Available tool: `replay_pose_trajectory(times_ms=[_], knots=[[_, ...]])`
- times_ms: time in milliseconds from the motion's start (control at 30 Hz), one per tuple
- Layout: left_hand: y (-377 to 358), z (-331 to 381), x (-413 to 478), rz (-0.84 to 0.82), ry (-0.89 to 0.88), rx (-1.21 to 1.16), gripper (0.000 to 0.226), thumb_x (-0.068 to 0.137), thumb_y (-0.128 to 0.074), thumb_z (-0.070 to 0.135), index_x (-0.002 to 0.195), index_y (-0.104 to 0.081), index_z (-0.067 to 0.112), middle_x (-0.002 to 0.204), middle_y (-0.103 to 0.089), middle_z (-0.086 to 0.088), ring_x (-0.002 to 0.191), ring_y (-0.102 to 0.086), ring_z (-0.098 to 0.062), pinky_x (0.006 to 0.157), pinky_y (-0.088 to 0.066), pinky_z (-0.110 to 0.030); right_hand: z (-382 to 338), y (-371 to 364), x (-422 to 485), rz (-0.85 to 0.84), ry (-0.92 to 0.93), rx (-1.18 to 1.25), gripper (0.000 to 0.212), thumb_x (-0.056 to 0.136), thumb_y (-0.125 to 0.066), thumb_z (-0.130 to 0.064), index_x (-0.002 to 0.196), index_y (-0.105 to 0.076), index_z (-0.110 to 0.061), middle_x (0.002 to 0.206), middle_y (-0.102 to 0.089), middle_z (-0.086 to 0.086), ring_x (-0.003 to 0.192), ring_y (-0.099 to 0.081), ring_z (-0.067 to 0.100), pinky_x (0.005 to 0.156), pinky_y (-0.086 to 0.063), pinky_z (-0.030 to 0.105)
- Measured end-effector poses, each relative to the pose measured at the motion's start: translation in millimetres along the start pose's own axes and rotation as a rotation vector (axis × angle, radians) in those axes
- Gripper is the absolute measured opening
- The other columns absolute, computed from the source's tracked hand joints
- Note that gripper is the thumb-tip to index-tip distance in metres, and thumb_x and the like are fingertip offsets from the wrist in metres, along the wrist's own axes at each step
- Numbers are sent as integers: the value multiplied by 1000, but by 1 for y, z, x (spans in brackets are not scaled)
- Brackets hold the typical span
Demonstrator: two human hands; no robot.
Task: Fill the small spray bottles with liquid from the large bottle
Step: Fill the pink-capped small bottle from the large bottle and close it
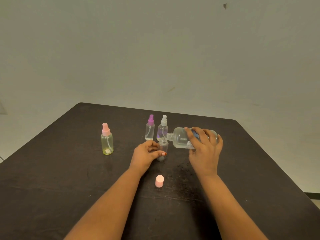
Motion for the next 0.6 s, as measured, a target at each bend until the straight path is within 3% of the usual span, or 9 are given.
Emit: replay_pose_trajectory(times_ms=[600], knots=[[-1,2,-2,-6,5,-52,24,70,-78,7,88,-65,12,88,-71,6,77,-66,6,65,-48,-4,0,0,3,-17,17,11,71,59,-75,2,122,-59,-26,118,-61,3,110,-41,25,93,-36,62]])
Point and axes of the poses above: each hand's wrist, its own x-axis towards the middle knuckle, its own y-axis out of the back of the hand, z = x × y, the point moved 10 cm from there along x, towards the middle knuckle
